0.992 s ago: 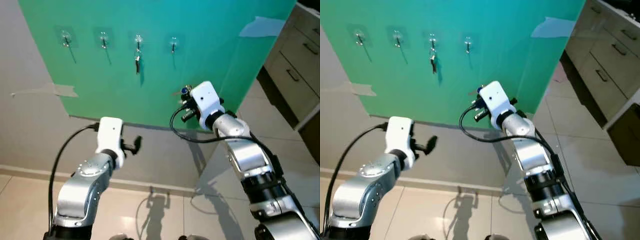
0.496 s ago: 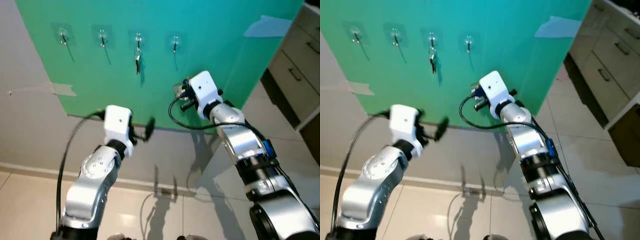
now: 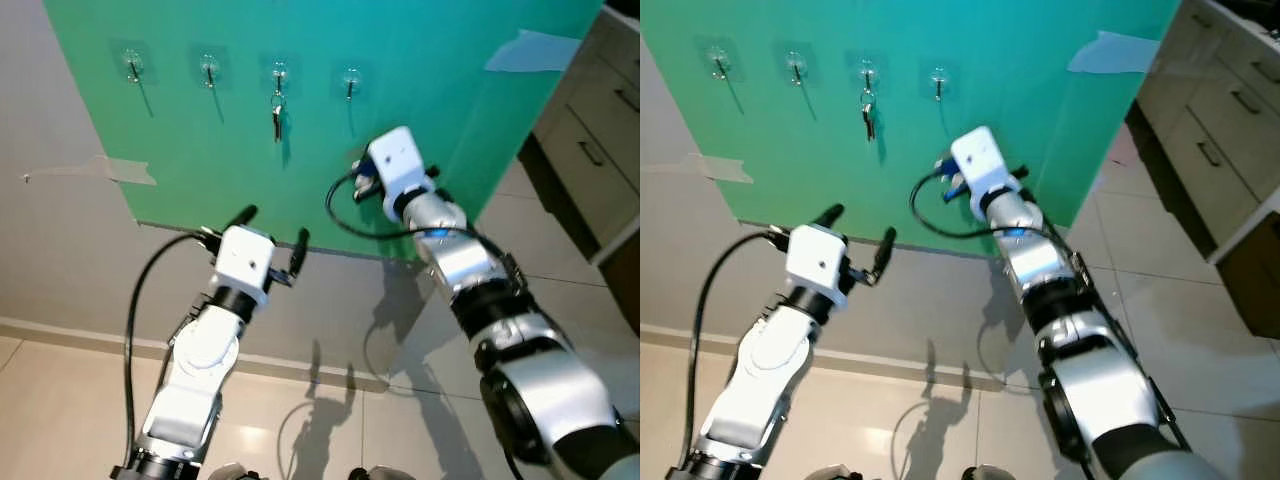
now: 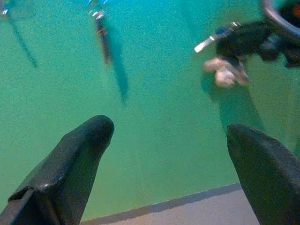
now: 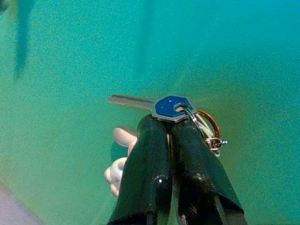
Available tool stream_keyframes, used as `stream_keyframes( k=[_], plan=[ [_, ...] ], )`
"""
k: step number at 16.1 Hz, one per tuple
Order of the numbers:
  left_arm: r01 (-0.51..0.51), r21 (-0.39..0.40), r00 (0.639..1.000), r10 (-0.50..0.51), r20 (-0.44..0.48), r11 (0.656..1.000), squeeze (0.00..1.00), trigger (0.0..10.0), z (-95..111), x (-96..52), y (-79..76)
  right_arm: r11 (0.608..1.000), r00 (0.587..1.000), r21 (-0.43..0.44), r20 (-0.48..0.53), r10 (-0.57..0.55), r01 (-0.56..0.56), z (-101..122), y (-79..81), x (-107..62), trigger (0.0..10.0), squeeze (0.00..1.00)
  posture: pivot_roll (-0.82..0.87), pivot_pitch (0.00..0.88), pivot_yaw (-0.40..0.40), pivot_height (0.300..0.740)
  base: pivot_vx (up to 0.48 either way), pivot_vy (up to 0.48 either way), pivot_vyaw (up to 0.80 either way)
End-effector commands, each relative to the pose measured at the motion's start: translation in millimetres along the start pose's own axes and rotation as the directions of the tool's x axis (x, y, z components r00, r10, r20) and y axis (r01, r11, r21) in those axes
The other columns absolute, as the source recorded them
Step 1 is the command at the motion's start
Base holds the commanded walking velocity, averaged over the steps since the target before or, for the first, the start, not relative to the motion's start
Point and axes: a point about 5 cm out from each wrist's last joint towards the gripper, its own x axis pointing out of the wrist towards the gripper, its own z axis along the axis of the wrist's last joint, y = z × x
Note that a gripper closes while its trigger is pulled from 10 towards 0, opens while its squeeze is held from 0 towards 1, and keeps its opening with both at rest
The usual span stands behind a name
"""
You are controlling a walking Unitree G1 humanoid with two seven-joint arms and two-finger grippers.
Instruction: Hang keys on a hook
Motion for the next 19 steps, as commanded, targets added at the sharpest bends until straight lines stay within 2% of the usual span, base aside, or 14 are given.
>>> stream_keyframes(
  k=[1, 4, 7, 9, 13, 15, 19],
  plan=[
    [0.027, 0.009, 0.999, -0.028, 0.019, 1.0, 0.0, 10.0, -2, -0.5, -10.1, 0.999, 0.998, -0.007, 0.037, -0.053, 0.053, 7, -16.8, 0.8, 10.0, 0.0, 0.0, 0.0, -0.077, 0.74, 0.0, 0.0, 0.0],
    [0.043, 0.0, 0.998, -0.043, 0.039, 0.999, 0.0, 10.0, -1, -2.1, -17.9, 1.0, 0.999, -0.004, 0.045, -0.025, 0.025, 13, -20.1, 0.7, 10.0, 0.0, -0.01, 0.0, -0.088, 0.74, 0.0, 0.0, 0.0],
    [0.041, -0.001, 0.998, -0.041, 0.053, 0.999, 0.0, 10.0, -3, -2.7, -17.5, 0.999, 0.999, 0.026, 0.043, 0.017, -0.018, 14, -19.5, -3.1, 10.0, 0.0, -0.02, 0.0, -0.093, 0.74, 0.0, 0.0, 0.0],
    [0.028, 0.002, 0.998, -0.028, 0.056, 1.0, 0.0, 10.0, -4, -0.9, -15.0, 0.994, 0.996, 0.058, 0.037, 0.086, -0.088, 16, -15.3, -14.3, 10.0, 0.0, -0.02, 0.0, -0.093, 0.74, 0.0, 0.0, 0.0],
    [0.032, 0.009, 0.998, -0.032, 0.058, 0.999, 0.0, 10.0, -7, 2.4, -15.3, 0.993, 0.992, 0.039, 0.069, 0.109, -0.112, 34, -24.0, -23.4, 10.0, 0.0, -0.03, 0.0, -0.089, 0.74, 0.0, 0.0, 0.0],
    [0.032, 0.008, 0.998, -0.033, 0.06, 0.999, 0.0, 10.0, -8, 4.4, -14.6, 0.992, 0.988, 0.033, 0.101, 0.115, -0.119, 47, -24.2, -25.0, 10.0, 0.0, -0.04, 0.0, -0.085, 0.74, 0.0, 0.0, 0.0],
    [0.042, 0.017, 0.997, -0.043, 0.067, 0.999, 0.0, 10.0, -8, 5.1, -18.2, 0.991, 0.983, 0.008, 0.131, 0.133, -0.135, 58, -21.0, -22.2, 10.0, 0.0, -0.03, 0.0, -0.082, 0.74, 0.0, 0.0, 0.0]
  ],
)
